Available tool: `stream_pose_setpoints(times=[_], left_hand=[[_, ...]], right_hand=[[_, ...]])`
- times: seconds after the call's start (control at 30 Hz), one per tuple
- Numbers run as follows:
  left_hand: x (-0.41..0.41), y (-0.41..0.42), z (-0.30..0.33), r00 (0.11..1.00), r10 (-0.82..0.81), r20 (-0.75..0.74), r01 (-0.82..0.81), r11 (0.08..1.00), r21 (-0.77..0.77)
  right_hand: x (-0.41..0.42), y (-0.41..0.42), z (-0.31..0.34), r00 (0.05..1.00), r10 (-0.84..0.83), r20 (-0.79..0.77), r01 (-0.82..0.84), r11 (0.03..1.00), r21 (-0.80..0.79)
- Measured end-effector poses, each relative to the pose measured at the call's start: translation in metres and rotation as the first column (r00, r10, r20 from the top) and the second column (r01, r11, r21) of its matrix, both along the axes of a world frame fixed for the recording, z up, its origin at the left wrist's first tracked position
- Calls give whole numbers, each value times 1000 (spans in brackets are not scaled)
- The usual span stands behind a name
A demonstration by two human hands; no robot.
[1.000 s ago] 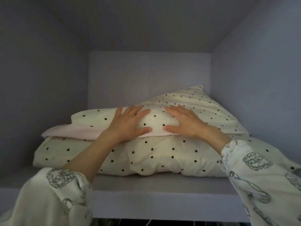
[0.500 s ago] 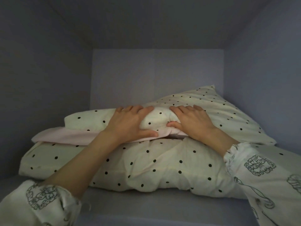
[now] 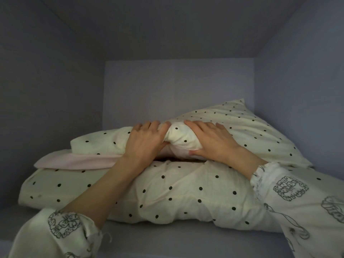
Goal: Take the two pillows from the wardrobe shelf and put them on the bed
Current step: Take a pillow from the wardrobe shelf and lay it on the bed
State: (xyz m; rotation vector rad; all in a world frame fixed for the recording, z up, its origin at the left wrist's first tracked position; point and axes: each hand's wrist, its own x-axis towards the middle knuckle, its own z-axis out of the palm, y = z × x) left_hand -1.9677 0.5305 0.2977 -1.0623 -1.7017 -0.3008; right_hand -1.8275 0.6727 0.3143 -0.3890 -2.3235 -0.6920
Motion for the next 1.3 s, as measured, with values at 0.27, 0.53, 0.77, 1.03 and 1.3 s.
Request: stream_pose_setpoints(times=[0.27,0.53,0.77,1.03,1.3], left_hand=[[-4,-2,8,992,50,114,-39,994,-99],[7,-8,8,985,154,80,-161,983,89],[44,-39,41,980,95,-177,-51,970,239],[91,-116,51,976,-5,-220,75,948,310],[141,-204,13,954,-119,-275,202,933,298]], right_hand=[[-16,2,1,994,-64,-85,77,984,162],[-17,-18,16,957,54,-285,23,966,258],[18,-46,33,846,208,-491,-49,948,316],[70,-132,46,740,315,-594,-25,896,444],[127,-222,7,747,300,-593,7,889,458]])
